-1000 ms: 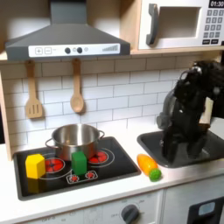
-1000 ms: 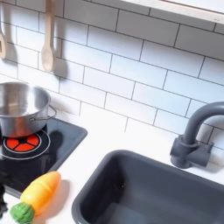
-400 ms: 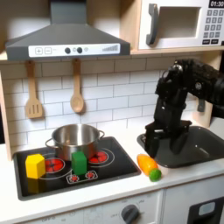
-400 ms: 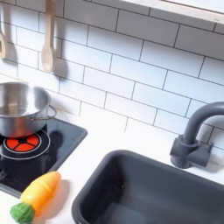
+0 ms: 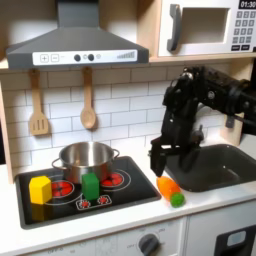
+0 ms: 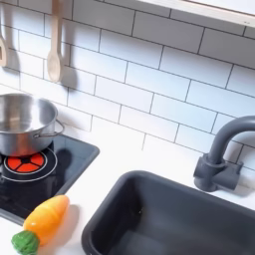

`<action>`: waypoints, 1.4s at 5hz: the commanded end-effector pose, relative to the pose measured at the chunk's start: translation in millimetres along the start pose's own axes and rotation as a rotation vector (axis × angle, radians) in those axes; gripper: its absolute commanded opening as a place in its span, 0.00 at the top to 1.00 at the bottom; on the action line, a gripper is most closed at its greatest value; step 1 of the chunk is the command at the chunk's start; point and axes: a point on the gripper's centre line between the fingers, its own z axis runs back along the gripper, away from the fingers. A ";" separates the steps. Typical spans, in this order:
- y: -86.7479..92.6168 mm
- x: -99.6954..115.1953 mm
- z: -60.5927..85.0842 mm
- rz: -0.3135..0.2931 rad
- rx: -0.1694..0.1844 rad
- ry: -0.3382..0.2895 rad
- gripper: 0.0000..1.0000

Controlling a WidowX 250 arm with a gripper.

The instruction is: Reach green block

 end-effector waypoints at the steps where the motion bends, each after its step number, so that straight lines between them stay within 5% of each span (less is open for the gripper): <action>1: 17.1 24.1 -7.1 0.042 0.009 -0.010 0.00; 7: 71.2 85.6 -33.9 0.139 0.047 0.000 0.00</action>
